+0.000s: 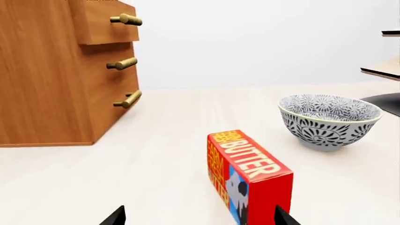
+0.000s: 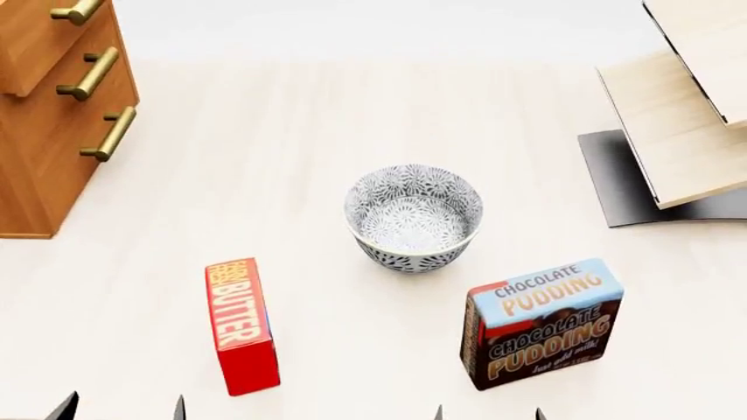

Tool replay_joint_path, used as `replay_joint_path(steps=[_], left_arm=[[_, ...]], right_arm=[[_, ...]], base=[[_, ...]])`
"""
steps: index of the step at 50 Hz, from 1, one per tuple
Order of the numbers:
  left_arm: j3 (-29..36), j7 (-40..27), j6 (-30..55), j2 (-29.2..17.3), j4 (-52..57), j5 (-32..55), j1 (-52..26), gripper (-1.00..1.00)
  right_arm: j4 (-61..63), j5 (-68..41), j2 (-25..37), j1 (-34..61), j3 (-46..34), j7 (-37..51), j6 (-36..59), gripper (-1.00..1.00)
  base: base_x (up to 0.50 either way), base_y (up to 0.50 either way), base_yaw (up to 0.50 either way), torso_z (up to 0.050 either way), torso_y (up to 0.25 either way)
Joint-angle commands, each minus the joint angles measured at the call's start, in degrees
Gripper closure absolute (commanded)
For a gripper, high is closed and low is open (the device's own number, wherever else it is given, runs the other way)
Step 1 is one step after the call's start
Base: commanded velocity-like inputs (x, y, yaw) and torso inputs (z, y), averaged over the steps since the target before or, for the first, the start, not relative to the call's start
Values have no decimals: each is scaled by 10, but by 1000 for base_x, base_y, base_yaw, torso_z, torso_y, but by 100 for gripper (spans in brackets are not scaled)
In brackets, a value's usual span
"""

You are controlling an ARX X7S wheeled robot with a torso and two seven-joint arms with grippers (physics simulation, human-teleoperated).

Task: Close the top drawer of the cabinet and put the bowl on top of it.

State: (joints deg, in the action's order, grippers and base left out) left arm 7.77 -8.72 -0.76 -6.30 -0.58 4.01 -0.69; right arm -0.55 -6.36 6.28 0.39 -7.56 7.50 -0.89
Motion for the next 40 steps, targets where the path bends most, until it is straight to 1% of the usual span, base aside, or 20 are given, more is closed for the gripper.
replay_joint_path(steps=[1, 2, 4, 5, 7, 10, 14, 16, 18, 21, 26, 27, 28, 29, 32, 34, 35, 36, 37, 40], left_arm=[[-6, 1, -24, -3, 4, 32, 4, -100], [3, -18, 0, -8, -2, -2, -2, -100], [-8, -2, 57, -12, 40, 44, 4, -100], [-15, -10, 77, -17, 73, 48, 6, -100], [-29, -15, 139, -22, 127, 78, 2, -100], [-31, -41, 195, -46, 187, 52, -23, -100], [-33, -46, 286, -59, 247, 68, -47, -100], [-26, -42, 354, -71, 288, 81, -66, -100], [-50, -28, 412, -70, 332, 134, -79, -100], [-86, -46, 542, -81, 415, 181, -134, -100], [-150, -61, 692, -83, 487, 255, -215, -100], [-168, -62, 735, -84, 503, 276, -244, -100], [-173, -65, 752, -85, 509, 282, -255, -100], [-180, -67, 775, -85, 516, 292, -272, -100], [-206, -66, 867, -89, 528, 328, -344, -100], [-229, -76, 906, -96, 522, 367, -380, -100], [-247, -125, 907, -114, 499, 438, -397, -100], [-256, -172, 907, -130, 486, 502, -407, -100], [-266, -219, 907, -145, 471, 567, -417, -100], [-290, -305, 903, -169, 455, 677, -438, -100]], right_arm=[[3, -2, 6, 1, -8, 10, 5, -100], [1, 2, 6, 2, -7, 16, 4, -100], [25, -50, 3, 2, 0, -5, 47, -100], [44, -12, 7, 5, -11, 23, 72, -100], [87, -16, 9, 8, -13, 29, 114, -100], [168, -16, 18, 28, -20, 41, 205, -100], [260, -39, 28, 58, -17, 45, 312, -100], [320, -62, 34, 83, -11, 45, 386, -100], [353, -77, 37, 102, -4, 48, 433, -100], [423, -124, 39, 145, 24, 50, 536, -100], [497, -177, 42, 196, 67, 56, 657, -100], [518, -188, 45, 197, 78, 55, 676, -100], [519, -183, 50, 182, 75, 52, 658, -100], [532, -191, 53, 189, 82, 53, 677, -100], [602, -310, 33, 341, 192, 74, 908, -100], [604, -378, 57, 331, 216, 98, 902, -100], [552, -464, 98, 388, 245, 184, 909, -100], [564, -550, 106, 374, 260, 265, 906, -100], [558, -636, 115, 380, 270, 289, 906, -100], [537, -748, 141, 400, 281, 372, 901, -100]], base=[[0, 0, 0, 50, 72], [0, 0, 0, 0, 0], [0, 0, 0, 0, 0], [0, 0, 0, 0, 0], [0, 0, 0, 0, 0], [0, 0, 0, 0, 0], [0, 0, 0, 0, 0], [0, 0, 0, 0, 0], [0, 0, 0, 0, 0], [0, 0, 0, 0, 0], [0, 0, 0, 0, 0], [0, 0, 0, 0, 0], [0, 0, 0, 0, 0], [0, 0, 0, 0, 0], [0, 0, 0, 0, 0], [0, 0, 0, 0, 0], [0, 0, 0, 0, 0], [0, 0, 0, 0, 0], [0, 0, 0, 0, 0], [0, 0, 0, 0, 0]])
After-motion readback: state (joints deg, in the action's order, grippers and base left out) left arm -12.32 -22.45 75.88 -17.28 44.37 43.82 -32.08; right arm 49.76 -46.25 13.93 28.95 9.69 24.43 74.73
